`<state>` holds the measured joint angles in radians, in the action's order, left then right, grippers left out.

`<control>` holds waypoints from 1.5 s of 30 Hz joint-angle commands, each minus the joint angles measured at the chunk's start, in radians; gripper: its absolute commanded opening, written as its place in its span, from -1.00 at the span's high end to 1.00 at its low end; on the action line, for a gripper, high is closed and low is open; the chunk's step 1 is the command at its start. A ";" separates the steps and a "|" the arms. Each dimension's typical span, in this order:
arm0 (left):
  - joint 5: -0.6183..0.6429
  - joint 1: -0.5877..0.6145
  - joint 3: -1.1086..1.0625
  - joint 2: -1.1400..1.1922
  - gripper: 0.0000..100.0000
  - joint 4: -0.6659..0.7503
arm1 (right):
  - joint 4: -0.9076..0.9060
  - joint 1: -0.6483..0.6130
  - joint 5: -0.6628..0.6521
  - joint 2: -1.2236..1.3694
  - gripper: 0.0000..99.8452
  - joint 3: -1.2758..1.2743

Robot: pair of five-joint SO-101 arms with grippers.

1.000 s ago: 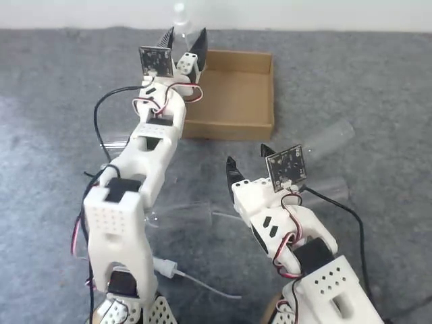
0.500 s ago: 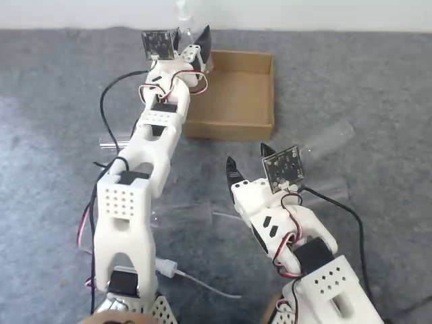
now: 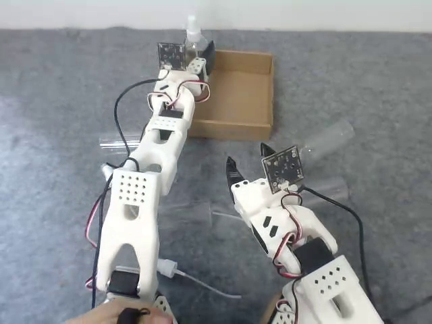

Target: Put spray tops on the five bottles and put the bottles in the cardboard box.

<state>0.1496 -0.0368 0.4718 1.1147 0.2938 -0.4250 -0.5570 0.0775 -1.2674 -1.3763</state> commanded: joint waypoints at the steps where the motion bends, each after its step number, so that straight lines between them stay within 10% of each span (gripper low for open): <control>1: -0.035 -0.005 0.076 0.000 0.71 -0.002 | 0.022 0.012 -0.012 -0.016 0.52 0.014; 26: 0.120 -0.005 0.079 -0.173 0.22 -0.436 | 0.022 0.012 -0.014 -0.019 0.52 0.014; 45: 0.117 0.023 0.076 -0.345 0.21 -0.686 | 0.022 0.012 -0.014 -0.021 0.52 0.014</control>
<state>0.2601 -0.0215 0.5117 0.8861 -0.3460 -0.4250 -0.5570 0.0760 -1.2674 -1.3763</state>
